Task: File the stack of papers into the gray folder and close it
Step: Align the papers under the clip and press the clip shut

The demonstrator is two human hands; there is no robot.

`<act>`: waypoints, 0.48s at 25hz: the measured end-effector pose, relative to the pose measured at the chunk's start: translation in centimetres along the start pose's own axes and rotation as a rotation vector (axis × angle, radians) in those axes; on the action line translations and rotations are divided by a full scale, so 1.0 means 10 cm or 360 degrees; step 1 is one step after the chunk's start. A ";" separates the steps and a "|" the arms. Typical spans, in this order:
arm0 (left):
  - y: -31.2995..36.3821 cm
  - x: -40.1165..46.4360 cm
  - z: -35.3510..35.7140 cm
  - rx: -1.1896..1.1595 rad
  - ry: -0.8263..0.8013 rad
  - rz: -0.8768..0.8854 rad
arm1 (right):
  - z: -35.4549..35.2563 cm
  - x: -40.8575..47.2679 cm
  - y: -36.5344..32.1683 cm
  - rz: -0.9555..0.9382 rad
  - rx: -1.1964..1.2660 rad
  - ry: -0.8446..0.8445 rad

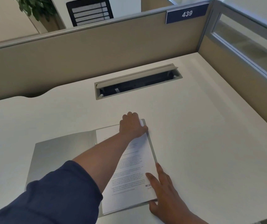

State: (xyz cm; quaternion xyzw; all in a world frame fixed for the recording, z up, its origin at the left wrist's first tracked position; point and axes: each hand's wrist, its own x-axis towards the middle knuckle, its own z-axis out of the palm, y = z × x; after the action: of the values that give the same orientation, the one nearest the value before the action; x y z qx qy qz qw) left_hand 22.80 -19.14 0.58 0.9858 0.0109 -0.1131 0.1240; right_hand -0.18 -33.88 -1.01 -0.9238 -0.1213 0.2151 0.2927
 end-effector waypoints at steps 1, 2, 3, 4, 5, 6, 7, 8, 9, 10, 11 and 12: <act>0.01 0.01 0.00 0.0007 0.0001 -0.0010 | -0.01 0.01 0.00 -0.0001 0.0003 -0.0002; 0.02 0.02 0.01 0.0016 -0.0003 -0.0012 | -0.02 0.01 0.01 -0.0001 0.0010 -0.0007; 0.03 0.03 0.01 0.0030 -0.0009 -0.0009 | -0.02 0.02 0.02 -0.0004 0.0017 -0.0010; 0.03 0.04 0.01 0.0040 -0.0017 -0.0008 | -0.02 0.02 0.03 -0.0011 0.0024 -0.0007; 0.03 0.05 0.01 0.0040 -0.0024 -0.0011 | -0.02 0.02 0.04 -0.0021 0.0030 0.0000; 0.03 0.06 0.01 0.0030 -0.0030 -0.0017 | -0.02 0.02 0.04 -0.0031 0.0038 0.0008; 0.02 0.06 0.01 0.0020 -0.0033 -0.0020 | -0.01 0.02 0.06 -0.0035 0.0047 0.0015; 0.03 0.06 0.01 0.0012 -0.0031 -0.0020 | 0.00 0.01 0.07 -0.0034 0.0053 0.0017; 0.03 0.07 0.02 0.0005 -0.0025 -0.0019 | 0.00 0.01 0.08 -0.0029 0.0055 0.0014; 0.03 0.06 0.02 -0.0003 -0.0016 -0.0019 | 0.01 0.01 0.09 -0.0024 0.0052 0.0007; 0.03 0.06 0.03 -0.0012 -0.0007 -0.0020 | 0.01 0.01 0.09 -0.0022 0.0050 0.0001; 0.04 0.06 0.03 -0.0022 0.0000 -0.0021 | 0.01 0.01 0.09 -0.0020 0.0053 -0.0005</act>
State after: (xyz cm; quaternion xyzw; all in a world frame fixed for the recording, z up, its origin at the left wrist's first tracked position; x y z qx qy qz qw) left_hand 23.35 -19.57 0.27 0.9848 0.0183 -0.1139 0.1302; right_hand -0.03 -34.50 -1.65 -0.9176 -0.1239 0.2168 0.3093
